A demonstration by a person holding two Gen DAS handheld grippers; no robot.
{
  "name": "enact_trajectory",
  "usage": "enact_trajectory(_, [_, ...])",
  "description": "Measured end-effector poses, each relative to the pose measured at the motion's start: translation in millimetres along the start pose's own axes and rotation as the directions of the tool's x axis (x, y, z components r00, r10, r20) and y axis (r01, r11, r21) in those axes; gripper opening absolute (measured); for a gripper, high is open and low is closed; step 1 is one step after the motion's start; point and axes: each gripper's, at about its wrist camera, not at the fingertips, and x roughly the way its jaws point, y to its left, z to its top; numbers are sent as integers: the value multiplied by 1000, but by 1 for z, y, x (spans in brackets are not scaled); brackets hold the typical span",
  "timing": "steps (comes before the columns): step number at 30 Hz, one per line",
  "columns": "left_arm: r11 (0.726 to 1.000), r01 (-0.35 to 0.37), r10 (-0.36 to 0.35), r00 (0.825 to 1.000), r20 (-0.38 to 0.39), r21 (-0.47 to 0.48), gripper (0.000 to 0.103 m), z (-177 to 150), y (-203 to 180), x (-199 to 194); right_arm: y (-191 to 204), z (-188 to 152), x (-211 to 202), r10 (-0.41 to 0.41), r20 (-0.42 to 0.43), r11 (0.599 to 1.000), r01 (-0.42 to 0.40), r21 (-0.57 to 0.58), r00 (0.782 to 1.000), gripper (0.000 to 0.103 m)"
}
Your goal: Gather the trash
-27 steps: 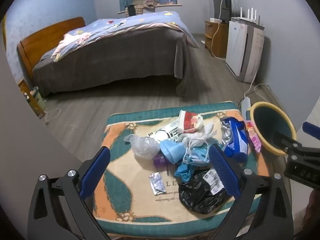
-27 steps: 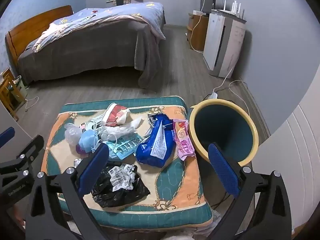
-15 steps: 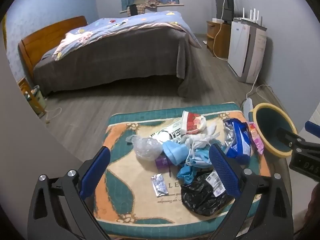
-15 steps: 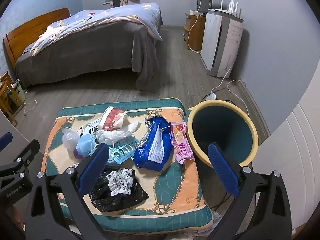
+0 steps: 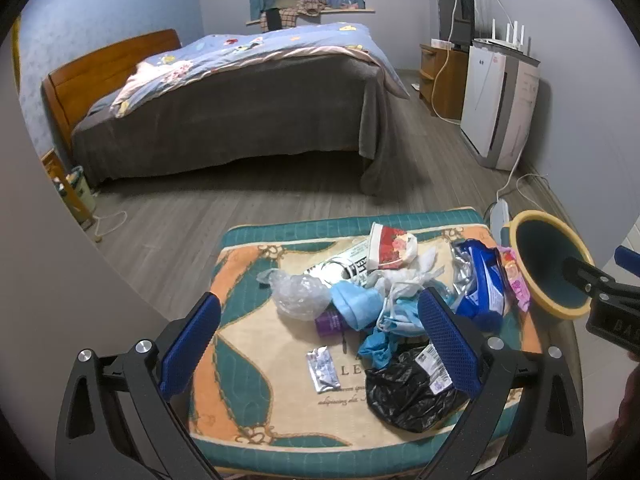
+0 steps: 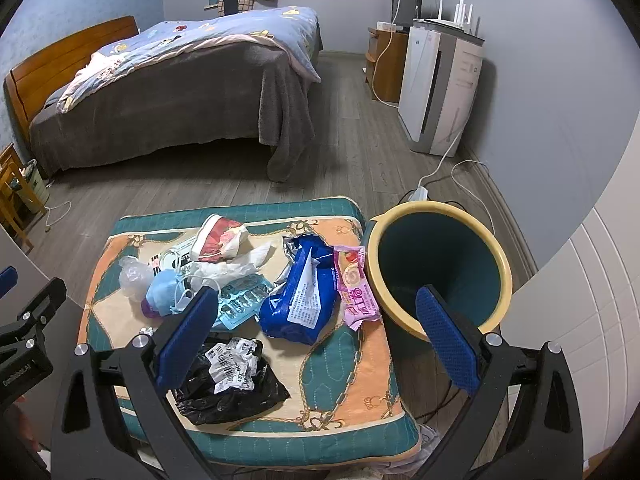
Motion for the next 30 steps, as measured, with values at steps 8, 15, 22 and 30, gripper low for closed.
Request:
enact_trajectory(8, [1000,2,-2,1000,0,2,98,0,0,-1,-7,1,2,-3,-7,1000,3,15,1000,97])
enact_trajectory(15, [1000,9,-9,1000,-1,7,98,1,-3,-1,-9,1,4,-4,-15,1000,4,21,1000,97])
enact_trajectory(22, [999,18,-18,1000,9,27,98,1,-7,-3,-10,1,4,-4,-15,1000,4,21,1000,97])
enact_trajectory(30, [999,13,-14,999,29,44,98,1,-7,-5,-10,1,5,-6,-16,1000,6,21,1000,97])
